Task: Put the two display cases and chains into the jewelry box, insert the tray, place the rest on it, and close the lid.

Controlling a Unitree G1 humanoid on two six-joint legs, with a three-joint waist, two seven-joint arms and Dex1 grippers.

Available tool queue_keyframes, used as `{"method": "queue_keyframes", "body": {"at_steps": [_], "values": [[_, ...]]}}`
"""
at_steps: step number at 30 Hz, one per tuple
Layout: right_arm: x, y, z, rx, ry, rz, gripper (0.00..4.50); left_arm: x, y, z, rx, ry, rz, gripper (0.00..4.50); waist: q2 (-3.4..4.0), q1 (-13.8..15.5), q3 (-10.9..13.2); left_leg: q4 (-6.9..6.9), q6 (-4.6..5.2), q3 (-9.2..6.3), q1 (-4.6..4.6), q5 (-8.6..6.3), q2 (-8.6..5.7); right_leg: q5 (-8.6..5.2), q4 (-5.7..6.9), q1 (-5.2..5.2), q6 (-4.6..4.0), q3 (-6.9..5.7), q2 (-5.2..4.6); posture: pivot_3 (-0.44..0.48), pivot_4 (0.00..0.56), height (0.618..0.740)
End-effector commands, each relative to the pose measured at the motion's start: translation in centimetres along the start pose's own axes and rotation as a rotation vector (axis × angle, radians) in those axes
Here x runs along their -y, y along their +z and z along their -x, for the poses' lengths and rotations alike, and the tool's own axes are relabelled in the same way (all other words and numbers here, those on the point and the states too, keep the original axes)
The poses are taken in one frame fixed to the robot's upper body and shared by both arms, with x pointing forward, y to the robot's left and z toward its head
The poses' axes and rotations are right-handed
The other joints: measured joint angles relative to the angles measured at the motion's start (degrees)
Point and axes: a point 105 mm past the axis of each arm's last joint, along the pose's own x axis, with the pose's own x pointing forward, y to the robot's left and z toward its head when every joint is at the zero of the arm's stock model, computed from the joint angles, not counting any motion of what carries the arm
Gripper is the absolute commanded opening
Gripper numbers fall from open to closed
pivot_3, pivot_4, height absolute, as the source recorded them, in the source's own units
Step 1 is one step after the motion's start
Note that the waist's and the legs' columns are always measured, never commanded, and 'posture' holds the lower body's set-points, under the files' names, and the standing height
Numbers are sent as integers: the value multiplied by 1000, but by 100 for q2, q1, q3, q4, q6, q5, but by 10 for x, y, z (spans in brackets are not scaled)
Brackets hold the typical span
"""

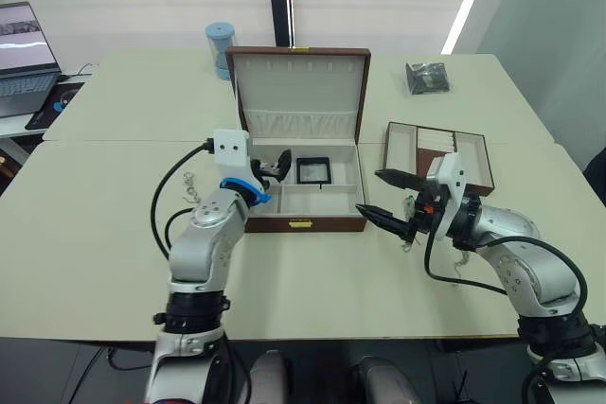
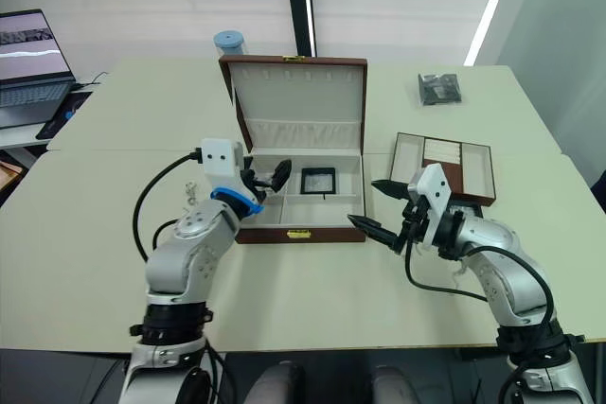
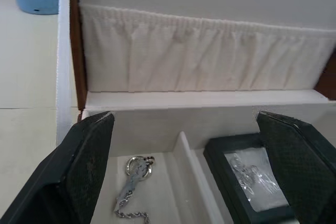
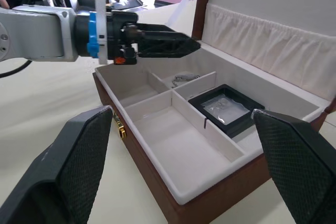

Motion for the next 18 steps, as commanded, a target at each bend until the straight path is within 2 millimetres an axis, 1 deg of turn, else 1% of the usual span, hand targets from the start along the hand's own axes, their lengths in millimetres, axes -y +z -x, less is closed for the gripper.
{"method": "queue_keyframes", "body": {"at_steps": [1,4,6,7,10,14,16,18], "values": [[4,5,17,5,-9,34,4500,-3,29,24,68,-149,-3,4464,0,10,0,0,0,-1,0,0,0,0,-1,0,0,-1,0,0,150,740],[8,0,30,-24,-18,23,4500,-15,41,48,60,-264,-23,4464,1,9,0,4,1,-2,0,0,-1,0,2,3,0,-2,-2,0,150,740],[12,-3,40,-48,-33,20,4500,-23,43,66,23,-329,-52,4464,2,2,0,4,3,0,3,-2,-2,0,5,3,0,1,-2,0,150,740],[16,-5,47,-70,-47,23,4500,-32,42,74,-4,-337,-71,4464,3,-2,1,3,8,0,7,-5,-2,0,5,5,0,1,-2,0,150,740],[28,-11,67,-132,-86,23,4500,-57,35,98,-106,-331,-123,4464,6,-5,2,1,19,2,11,-11,-1,0,4,5,-1,4,-2,0,150,740],[37,-20,93,-209,-130,15,4500,-90,23,126,-256,-263,-186,4464,11,-5,5,0,25,2,12,-14,0,-1,4,5,-2,4,-2,0,150,740],[42,-25,106,-242,-158,7,4500,-105,20,138,-305,-210,-212,4464,12,-5,6,-2,27,2,13,-15,0,-1,4,5,-2,5,-3,0,150,740],[45,-29,117,-271,-176,-4,4500,-117,16,146,-340,-171,-227,4464,13,-5,7,-1,28,2,12,-16,0,-1,4,5,-2,4,-4,0,150,740]]}}
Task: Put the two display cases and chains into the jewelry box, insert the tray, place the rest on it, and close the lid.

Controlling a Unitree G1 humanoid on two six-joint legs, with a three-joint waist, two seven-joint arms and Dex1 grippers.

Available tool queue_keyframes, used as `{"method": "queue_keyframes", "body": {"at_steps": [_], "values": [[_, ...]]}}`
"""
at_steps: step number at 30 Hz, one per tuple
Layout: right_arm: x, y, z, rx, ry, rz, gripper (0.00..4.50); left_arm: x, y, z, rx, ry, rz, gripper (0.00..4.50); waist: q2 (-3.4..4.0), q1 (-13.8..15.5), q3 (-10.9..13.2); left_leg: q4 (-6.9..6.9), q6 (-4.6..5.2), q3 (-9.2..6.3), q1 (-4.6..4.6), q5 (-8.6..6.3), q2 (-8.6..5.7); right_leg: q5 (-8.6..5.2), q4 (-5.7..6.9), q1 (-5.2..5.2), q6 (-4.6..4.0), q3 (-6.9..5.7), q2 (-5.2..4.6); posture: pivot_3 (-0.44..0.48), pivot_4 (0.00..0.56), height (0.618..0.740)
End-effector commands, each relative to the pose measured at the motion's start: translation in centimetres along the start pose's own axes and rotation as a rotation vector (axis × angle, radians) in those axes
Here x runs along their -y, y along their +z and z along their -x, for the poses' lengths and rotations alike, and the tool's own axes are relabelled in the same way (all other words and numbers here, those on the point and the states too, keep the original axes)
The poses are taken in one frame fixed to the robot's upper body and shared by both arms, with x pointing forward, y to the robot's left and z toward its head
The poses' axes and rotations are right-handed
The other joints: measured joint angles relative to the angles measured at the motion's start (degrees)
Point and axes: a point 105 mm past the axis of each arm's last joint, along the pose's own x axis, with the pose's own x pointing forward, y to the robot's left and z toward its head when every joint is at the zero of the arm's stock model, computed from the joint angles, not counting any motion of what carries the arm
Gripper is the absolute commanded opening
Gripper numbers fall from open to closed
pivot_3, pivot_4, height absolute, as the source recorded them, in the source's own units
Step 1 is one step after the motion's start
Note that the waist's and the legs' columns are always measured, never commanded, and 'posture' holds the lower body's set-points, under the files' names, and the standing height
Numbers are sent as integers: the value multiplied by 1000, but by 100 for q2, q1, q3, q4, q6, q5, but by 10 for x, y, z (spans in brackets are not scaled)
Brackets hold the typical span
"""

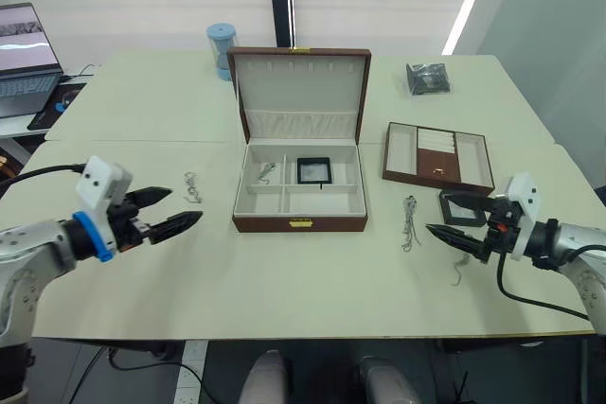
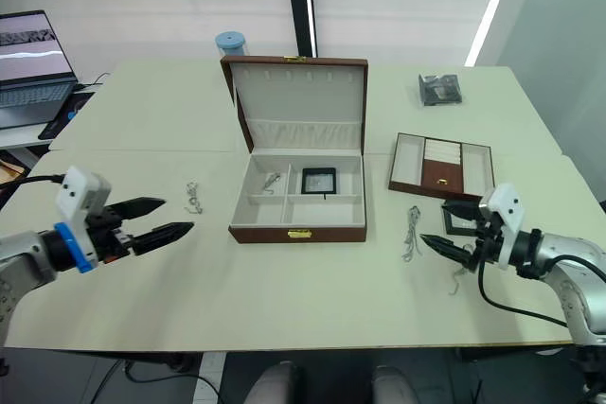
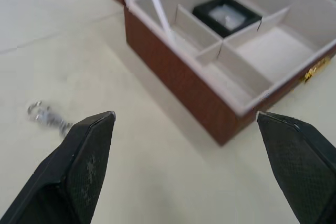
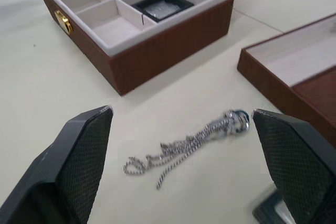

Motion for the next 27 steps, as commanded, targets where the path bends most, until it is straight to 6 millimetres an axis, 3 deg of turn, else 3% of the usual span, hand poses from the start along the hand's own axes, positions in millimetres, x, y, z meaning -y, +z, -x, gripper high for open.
{"method": "queue_keyframes", "body": {"at_steps": [1,7,13,20,27], "values": [[10,-1,19,-20,-30,19,4500,-17,0,19,-17,74,-45,4464,1,0,1,0,1,1,1,0,0,0,0,0,0,1,-1,0,150,740],[21,-17,42,-123,-62,6,4500,-39,-29,41,-102,187,-41,4464,4,-3,1,0,5,5,3,-3,1,0,2,0,0,2,-2,0,150,740],[30,-28,59,-203,-94,21,4500,-56,-44,56,-170,263,-67,4464,5,-6,2,0,5,7,5,-3,2,0,9,-2,0,4,-2,0,150,740],[37,-41,71,-280,-117,33,4500,-65,-58,60,-214,296,-80,4464,5,-15,2,-1,5,16,15,-3,3,0,22,-2,-1,12,-3,0,150,740],[36,-43,69,-278,-114,32,4500,-65,-60,60,-214,303,-82,4464,5,-55,2,-1,5,26,28,-3,4,0,38,1,0,23,-3,0,150,740]]}}
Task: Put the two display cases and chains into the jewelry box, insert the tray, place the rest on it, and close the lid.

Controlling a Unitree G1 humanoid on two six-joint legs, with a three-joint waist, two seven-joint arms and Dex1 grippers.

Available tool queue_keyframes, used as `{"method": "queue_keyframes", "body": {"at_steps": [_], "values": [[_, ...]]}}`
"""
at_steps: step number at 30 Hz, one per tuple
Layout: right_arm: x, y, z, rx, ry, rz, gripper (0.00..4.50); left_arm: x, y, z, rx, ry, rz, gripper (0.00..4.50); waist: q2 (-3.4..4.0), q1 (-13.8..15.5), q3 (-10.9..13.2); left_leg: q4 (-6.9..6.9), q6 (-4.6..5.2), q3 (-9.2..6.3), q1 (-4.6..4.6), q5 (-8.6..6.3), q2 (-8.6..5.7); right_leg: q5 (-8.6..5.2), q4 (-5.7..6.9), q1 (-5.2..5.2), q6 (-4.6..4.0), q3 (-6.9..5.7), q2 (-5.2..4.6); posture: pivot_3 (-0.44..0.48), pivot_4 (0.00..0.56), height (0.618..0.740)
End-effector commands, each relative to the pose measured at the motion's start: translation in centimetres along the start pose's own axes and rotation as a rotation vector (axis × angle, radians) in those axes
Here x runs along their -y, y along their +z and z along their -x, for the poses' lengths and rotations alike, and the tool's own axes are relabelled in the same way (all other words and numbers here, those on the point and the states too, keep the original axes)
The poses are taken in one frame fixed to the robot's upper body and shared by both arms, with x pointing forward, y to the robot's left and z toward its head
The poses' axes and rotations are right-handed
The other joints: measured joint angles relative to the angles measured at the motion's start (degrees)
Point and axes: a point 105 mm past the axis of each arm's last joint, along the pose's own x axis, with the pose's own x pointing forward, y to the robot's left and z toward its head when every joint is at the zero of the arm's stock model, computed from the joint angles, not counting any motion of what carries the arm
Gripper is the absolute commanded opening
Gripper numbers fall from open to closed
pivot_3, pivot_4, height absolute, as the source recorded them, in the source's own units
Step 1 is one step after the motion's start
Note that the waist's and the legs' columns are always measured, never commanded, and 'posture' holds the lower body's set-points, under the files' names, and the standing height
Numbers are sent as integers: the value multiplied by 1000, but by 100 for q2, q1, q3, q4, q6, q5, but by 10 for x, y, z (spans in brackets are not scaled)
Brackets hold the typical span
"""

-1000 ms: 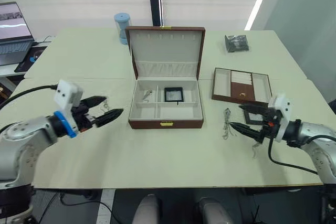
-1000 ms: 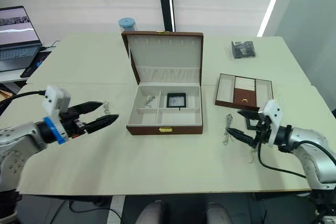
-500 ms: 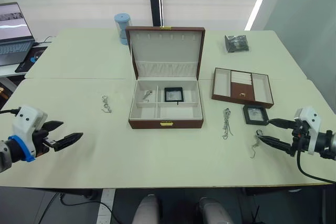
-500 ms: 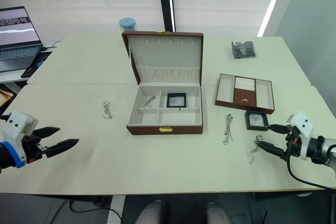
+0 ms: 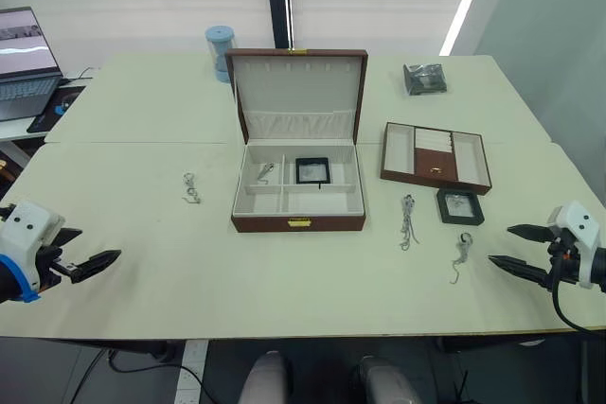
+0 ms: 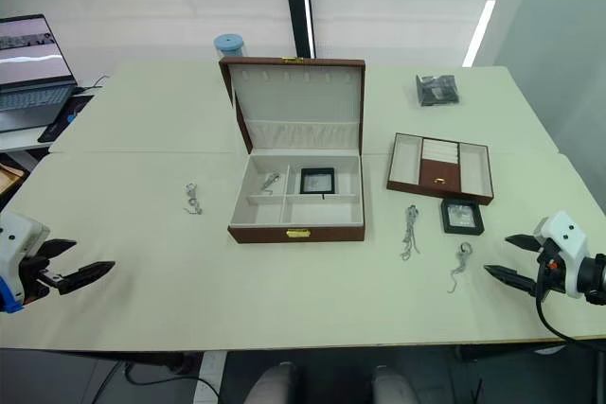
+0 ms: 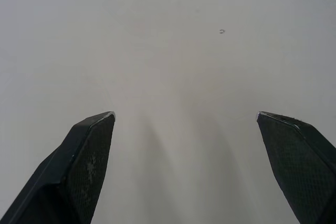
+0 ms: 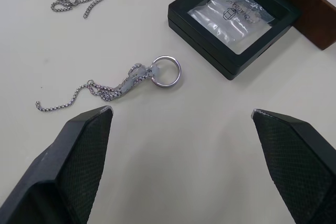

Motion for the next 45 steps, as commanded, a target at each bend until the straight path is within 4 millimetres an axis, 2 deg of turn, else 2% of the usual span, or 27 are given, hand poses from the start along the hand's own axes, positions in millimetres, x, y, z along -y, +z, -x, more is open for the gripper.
{"method": "queue_keyframes", "body": {"at_steps": [1,10,15,19,22,30,33,40,45], "values": [[4,9,5,13,-17,42,4500,-5,8,4,24,25,-24,4464,0,-9,0,0,0,0,1,0,0,0,1,0,0,0,0,0,150,740],[4,12,2,22,-12,47,4500,-5,11,2,47,30,-9,4464,0,-51,0,1,0,2,4,0,0,0,8,0,0,2,0,0,150,740],[-2,28,-4,97,12,46,4500,-5,17,-6,120,65,40,4464,0,-61,0,3,0,4,7,0,0,0,18,-1,0,4,0,0,150,740],[-20,63,-18,215,88,73,4500,1,33,-24,233,98,119,4464,0,-61,-1,8,-1,4,8,1,0,0,31,-2,0,5,0,0,150,740],[-43,89,-33,293,179,104,4500,7,49,-38,327,130,186,4464,-2,-60,-2,11,-2,1,8,1,1,0,35,-1,0,3,1,0,150,740],[-88,133,-70,435,325,184,4500,26,78,-71,466,253,278,4464,-8,-58,-6,13,-2,-2,4,2,-2,0,32,0,1,1,-1,0,150,740],[-102,147,-83,479,350,219,4500,37,83,-83,486,287,324,4464,-9,-58,-6,15,-3,-5,4,2,-1,0,34,-1,1,-2,0,0,150,740],[-125,160,-112,545,393,222,4500,55,83,-109,478,364,398,4464,-14,-55,-9,16,-4,-5,4,3,-3,1,35,-1,1,-2,0,0,150,740],[-134,163,-123,557,413,216,4500,53,84,-120,473,423,438,4464,-14,-54,-9,19,-5,-6,4,3,-4,1,37,-2,2,-2,0,0,150,740]]}}
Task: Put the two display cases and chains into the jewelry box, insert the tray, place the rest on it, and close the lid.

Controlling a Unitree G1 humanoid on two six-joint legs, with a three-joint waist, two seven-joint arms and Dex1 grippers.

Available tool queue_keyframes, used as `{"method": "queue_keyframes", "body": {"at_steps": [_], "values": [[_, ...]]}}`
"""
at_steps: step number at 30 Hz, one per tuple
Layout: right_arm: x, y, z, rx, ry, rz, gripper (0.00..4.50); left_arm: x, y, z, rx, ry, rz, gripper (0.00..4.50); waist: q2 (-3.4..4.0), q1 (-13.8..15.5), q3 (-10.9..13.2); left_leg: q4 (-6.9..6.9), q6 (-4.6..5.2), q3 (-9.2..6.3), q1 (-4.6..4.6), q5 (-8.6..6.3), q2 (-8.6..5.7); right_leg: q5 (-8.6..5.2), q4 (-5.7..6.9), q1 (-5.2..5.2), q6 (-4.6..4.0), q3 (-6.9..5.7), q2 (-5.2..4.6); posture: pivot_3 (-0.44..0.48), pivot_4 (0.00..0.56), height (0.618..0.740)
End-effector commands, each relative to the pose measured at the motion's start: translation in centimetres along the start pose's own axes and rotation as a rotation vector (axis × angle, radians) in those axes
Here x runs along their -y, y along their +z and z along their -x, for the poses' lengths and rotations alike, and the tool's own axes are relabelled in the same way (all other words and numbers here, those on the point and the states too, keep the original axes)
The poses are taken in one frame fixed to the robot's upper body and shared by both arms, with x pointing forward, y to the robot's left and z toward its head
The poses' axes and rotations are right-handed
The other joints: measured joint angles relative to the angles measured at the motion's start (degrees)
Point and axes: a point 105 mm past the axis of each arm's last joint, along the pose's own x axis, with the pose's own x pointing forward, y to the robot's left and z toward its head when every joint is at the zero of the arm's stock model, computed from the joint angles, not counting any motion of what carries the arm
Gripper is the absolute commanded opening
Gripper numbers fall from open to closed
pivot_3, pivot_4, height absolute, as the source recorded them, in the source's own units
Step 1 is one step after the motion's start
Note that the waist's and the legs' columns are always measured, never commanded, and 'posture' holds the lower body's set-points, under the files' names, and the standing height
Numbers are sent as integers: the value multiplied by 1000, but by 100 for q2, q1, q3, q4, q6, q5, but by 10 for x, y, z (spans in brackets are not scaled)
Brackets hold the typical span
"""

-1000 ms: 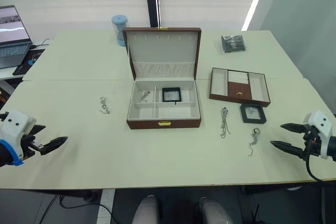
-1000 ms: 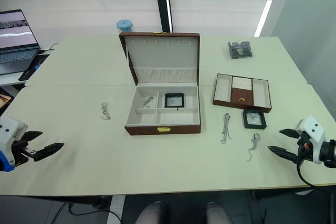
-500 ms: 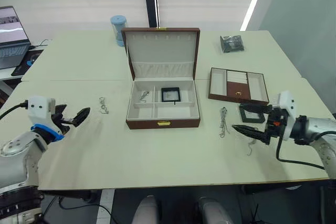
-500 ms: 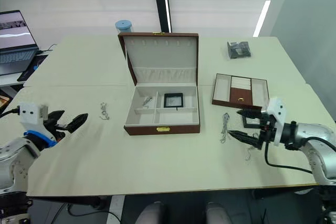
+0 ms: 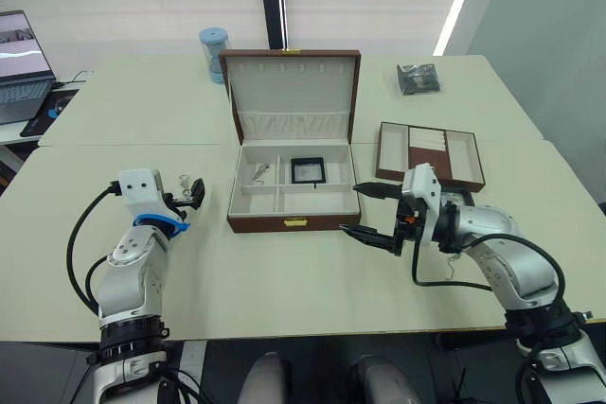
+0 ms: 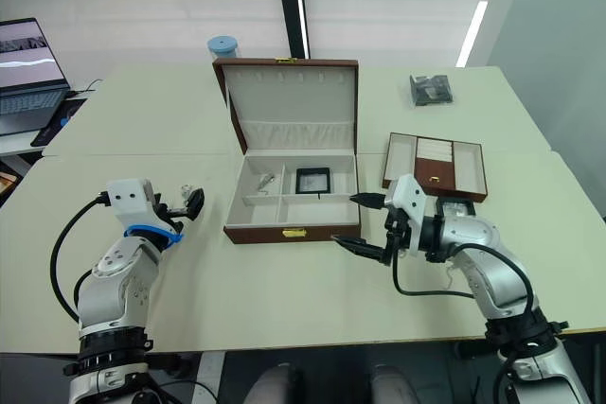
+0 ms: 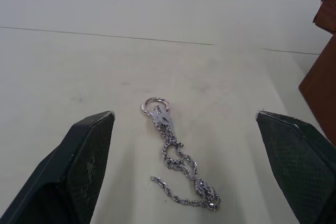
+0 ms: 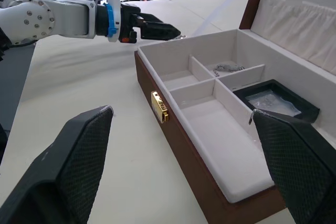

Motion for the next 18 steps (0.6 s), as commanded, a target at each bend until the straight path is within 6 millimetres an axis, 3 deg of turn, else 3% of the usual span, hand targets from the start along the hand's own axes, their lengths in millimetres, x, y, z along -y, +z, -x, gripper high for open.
{"method": "queue_keyframes", "body": {"at_steps": [1,5,18], "values": [[0,13,-6,39,-1,50,4500,-3,8,-6,36,54,-31,4464,0,0,0,-1,0,0,0,0,0,0,-1,0,0,1,0,0,150,740],[0,16,-11,54,-1,43,4500,-10,-1,-14,11,137,-23,4464,0,-1,0,-2,0,0,2,0,0,0,0,-1,0,-1,0,0,150,740],[-3,21,-15,70,4,28,4500,7,-26,-33,-100,218,31,4464,-2,17,-2,-1,-5,-4,3,3,-2,0,2,2,0,-5,-1,0,150,740]]}}
